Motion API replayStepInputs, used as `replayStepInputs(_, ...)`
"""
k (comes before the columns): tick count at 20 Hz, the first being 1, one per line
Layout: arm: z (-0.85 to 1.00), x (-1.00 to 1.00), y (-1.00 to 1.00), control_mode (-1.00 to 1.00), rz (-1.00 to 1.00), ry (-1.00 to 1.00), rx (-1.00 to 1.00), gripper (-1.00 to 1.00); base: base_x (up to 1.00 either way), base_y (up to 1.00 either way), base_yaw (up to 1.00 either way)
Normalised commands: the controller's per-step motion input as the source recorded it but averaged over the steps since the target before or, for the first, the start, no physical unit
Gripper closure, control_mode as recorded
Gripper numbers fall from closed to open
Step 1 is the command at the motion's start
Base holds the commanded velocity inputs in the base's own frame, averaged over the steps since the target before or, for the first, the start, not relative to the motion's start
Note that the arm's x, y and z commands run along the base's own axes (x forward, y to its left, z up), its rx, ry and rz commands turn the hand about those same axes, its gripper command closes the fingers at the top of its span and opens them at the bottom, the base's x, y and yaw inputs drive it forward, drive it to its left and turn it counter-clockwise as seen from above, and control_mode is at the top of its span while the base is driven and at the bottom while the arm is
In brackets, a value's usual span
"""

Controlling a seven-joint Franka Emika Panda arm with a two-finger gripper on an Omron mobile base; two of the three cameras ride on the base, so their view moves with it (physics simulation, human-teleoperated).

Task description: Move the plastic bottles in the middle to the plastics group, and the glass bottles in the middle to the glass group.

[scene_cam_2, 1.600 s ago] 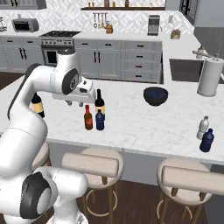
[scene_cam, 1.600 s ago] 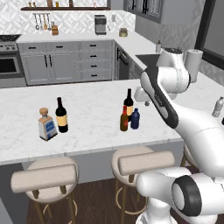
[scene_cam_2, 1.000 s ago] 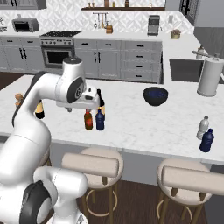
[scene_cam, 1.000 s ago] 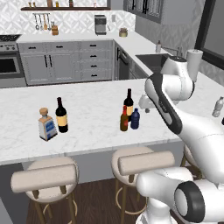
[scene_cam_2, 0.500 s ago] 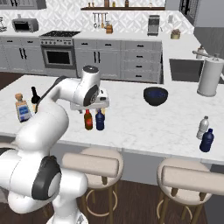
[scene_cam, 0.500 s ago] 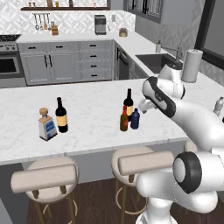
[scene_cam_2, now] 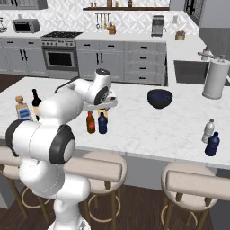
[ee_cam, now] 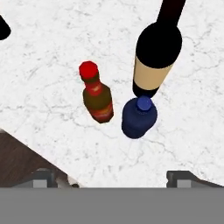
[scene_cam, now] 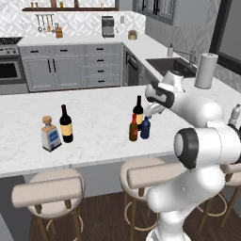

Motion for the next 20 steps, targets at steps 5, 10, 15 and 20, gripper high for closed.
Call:
replayStepInputs(5, -0.49, 0.51, 0.04, -1.00, -0.11, 0.04, -0.03, -1.00, 0.00, 0.00, 0.00)
replayStepInputs(10, -0.43, 0.36, 0.02, -1.00, -0.10, 0.01, 0.00, -1.00, 0.00, 0.00, 0.00)
replayStepInputs(15, -0.33, 0.38, 0.04, -1.00, -0.07, 0.00, 0.00, -1.00, 0.00, 0.00, 0.00)
replayStepInputs(20, -0.15, 0.17, 0.00, -1.00, -0.05, 0.00, 0.00, -1.00, 0.00, 0.00, 0.00)
